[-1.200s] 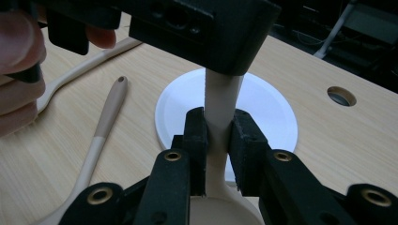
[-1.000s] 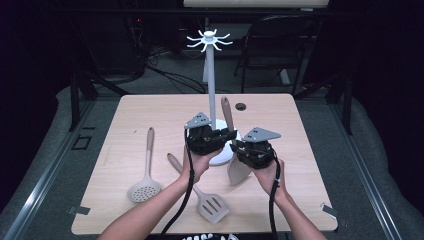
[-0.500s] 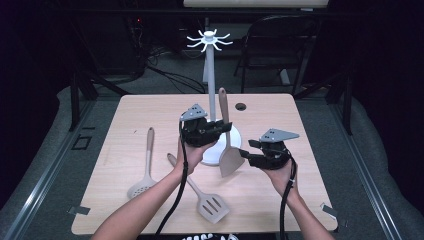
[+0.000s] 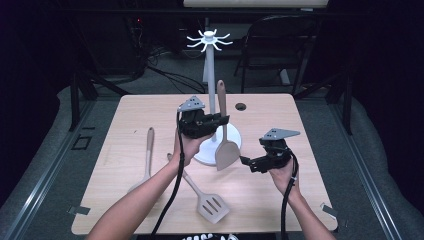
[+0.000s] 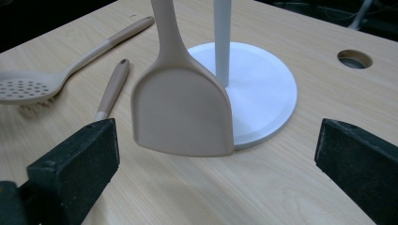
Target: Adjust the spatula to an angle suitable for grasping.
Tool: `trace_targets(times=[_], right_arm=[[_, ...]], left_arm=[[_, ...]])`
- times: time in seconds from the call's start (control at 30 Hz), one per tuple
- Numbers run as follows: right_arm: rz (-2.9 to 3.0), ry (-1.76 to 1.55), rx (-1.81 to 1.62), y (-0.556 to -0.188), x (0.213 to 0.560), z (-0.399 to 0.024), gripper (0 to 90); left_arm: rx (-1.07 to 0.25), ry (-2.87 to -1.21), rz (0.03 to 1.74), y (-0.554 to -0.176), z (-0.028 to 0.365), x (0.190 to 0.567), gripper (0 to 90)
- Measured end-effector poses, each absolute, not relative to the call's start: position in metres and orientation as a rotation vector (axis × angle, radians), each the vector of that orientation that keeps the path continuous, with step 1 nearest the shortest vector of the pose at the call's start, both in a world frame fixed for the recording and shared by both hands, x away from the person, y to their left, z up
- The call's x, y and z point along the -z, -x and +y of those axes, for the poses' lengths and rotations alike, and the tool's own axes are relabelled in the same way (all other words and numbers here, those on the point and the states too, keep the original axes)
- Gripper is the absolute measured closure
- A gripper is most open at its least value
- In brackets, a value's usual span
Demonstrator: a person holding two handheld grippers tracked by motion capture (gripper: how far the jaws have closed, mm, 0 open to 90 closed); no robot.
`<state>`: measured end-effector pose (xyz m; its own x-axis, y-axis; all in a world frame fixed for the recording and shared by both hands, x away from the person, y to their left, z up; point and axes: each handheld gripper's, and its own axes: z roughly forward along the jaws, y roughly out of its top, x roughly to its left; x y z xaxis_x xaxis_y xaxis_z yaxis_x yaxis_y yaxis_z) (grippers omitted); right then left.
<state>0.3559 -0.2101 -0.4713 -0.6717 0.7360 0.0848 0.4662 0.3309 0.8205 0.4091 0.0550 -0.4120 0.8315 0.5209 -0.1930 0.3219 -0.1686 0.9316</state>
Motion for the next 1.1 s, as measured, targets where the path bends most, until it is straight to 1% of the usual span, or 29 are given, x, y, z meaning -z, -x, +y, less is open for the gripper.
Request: trace_targets(times=[1.1], right_arm=[[2.31,-1.117,-1.214,-0.358,0.473,-0.213,0.0]], left_arm=[[-0.233,-1.77,0.571,-0.436,0.052,0.37,76.9]])
